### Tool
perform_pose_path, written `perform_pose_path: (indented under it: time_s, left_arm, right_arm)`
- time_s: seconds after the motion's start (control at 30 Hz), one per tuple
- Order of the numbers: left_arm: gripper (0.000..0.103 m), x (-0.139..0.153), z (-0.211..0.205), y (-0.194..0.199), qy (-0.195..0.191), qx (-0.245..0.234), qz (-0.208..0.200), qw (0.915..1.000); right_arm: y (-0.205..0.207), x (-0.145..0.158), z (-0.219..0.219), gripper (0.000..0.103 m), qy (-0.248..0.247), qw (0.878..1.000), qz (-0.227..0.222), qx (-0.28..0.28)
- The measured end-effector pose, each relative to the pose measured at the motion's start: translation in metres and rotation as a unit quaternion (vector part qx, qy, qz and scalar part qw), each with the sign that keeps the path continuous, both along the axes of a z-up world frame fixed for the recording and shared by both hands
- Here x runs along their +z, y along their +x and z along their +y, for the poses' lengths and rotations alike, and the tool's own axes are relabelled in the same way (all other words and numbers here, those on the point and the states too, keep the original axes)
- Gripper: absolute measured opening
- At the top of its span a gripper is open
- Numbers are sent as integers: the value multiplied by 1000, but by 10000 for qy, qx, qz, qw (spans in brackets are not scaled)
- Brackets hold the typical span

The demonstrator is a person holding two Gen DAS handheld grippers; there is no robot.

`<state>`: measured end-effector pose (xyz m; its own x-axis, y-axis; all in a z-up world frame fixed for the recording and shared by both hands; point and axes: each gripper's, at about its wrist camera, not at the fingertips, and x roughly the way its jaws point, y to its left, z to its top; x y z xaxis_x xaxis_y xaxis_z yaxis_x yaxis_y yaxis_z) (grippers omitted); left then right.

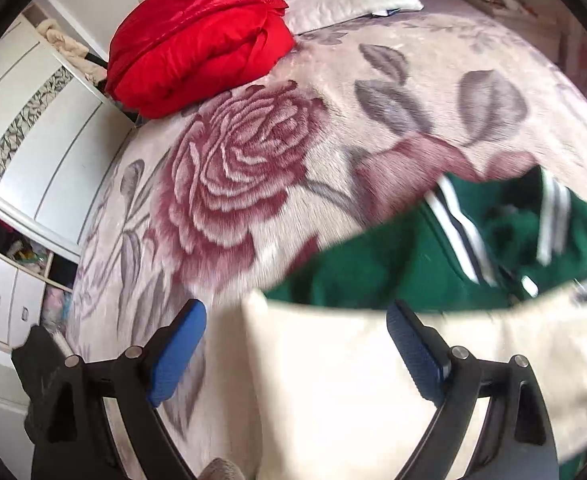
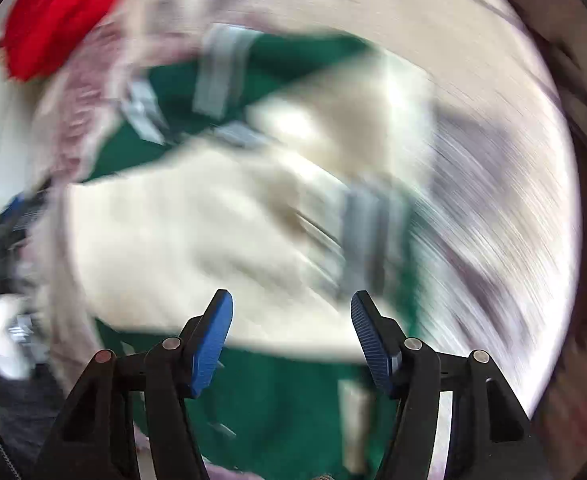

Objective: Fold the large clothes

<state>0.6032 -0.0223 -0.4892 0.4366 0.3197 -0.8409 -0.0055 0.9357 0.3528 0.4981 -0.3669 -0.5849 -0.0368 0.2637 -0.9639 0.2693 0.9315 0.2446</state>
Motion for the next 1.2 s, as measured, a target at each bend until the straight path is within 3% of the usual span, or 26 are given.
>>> perform_pose_path:
  time_s: [0.07, 0.17, 0.3, 0.33, 0.37, 0.43, 0.5, 0.57, 0.63, 0.73, 0.77, 0.83, 0.9, 1.03, 1.17, 1.2]
  left_arm:
    - [92, 6, -7, -31, 5, -40, 100, 9999]
    - [92, 2, -20, -72, 87, -55, 345, 9994]
    - [92, -30, -38, -130, 113, -18, 957, 9953]
    - [92, -38, -42, -141, 120, 5, 1086, 9940]
    - [92, -49, -45, -155, 161, 65, 1172, 9930]
    - [92, -71, -51, -179, 227, 160, 1475, 9887]
    - [92, -85, -56, -196, 294, 251, 1652, 9855]
    - [92, -93, -63, -207, 353, 289, 1718, 9841]
    - [92, -95, -72, -213, 422, 299, 1697, 9841]
    - [92, -96, -87, -213, 454, 282, 1616, 9854]
    - [92, -96, -93, -213, 492, 251, 1573, 9860]
    - [92, -97, -104, -212, 560, 204, 1502, 9869]
    - [92, -97, -107, -213, 593, 199, 1469, 9872]
    - [92, -103, -101, -224, 614, 285, 1586, 9850]
    - [92, -103, -98, -242, 513, 350, 1714, 9832]
    - [92, -104, -99, -247, 516, 339, 1736, 9829]
  right_arm:
    - [-55, -13, -41, 63, -237, 9982, 308, -446]
    - [-104, -46, -73, 64, -206, 9954, 695, -627]
    - [-118, -91, -63, 62, -214, 9960, 868, -34]
    - [-121, -101, -64, 50, -553, 9944, 889, 112]
    - [-125, -106, -70, 46, -967, 9906, 957, 140]
    - [-137, -115, -101, 47, -602, 9933, 847, -516]
    - [-143, -116, -111, 46, -432, 9930, 844, -709]
    - [-139, -102, -98, 46, -728, 9937, 755, -393]
    - [-132, -81, -83, 46, -753, 9968, 272, -68]
    - [-120, -85, -72, 46, -657, 9971, 127, 357]
    - [-116, -90, -70, 46, -747, 9958, 116, 516]
    - [-108, -95, -74, 46, -1381, 9878, -19, 718]
    - [-109, -101, -97, 46, -1119, 9935, 43, 229]
    - [-125, -89, -101, 46, -1050, 9944, 80, 74]
    - [-178, -84, -96, 46, -87, 9977, 649, -185]
    - [-196, -91, -96, 40, 66, 9961, 872, -146]
